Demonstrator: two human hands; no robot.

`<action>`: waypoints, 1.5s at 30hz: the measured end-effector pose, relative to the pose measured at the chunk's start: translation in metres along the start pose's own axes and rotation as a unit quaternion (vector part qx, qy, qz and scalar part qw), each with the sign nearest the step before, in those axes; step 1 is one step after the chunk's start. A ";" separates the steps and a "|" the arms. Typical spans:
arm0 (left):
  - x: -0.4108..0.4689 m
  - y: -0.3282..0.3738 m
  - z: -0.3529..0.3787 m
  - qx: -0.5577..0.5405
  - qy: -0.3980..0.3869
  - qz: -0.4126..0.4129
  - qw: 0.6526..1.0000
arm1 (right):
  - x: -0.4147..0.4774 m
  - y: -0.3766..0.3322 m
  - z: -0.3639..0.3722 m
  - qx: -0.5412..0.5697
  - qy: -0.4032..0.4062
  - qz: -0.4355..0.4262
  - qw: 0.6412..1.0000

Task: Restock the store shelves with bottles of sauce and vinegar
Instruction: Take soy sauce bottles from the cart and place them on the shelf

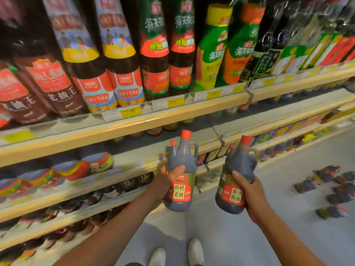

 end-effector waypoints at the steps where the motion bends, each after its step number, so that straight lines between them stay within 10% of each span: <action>1: -0.003 0.000 -0.007 -0.004 0.018 0.005 1.000 | 0.009 0.000 0.012 -0.004 -0.025 0.004 1.000; 23: -0.065 -0.041 -0.060 -0.077 0.276 0.092 0.953 | 0.059 0.015 0.160 -0.100 -0.383 0.059 0.916; 45: -0.091 -0.081 -0.111 -0.123 0.366 0.125 0.914 | 0.145 0.008 0.305 -0.286 -0.362 0.026 0.887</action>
Point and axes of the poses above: each hand's wrist, its own x-axis towards the middle knuckle, its own z-axis out of the palm, y = z × x, the point moved 6 cm from there along x, towards the middle knuckle, and after that the axes turned 4 degrees about x, right-handed, at the moved point
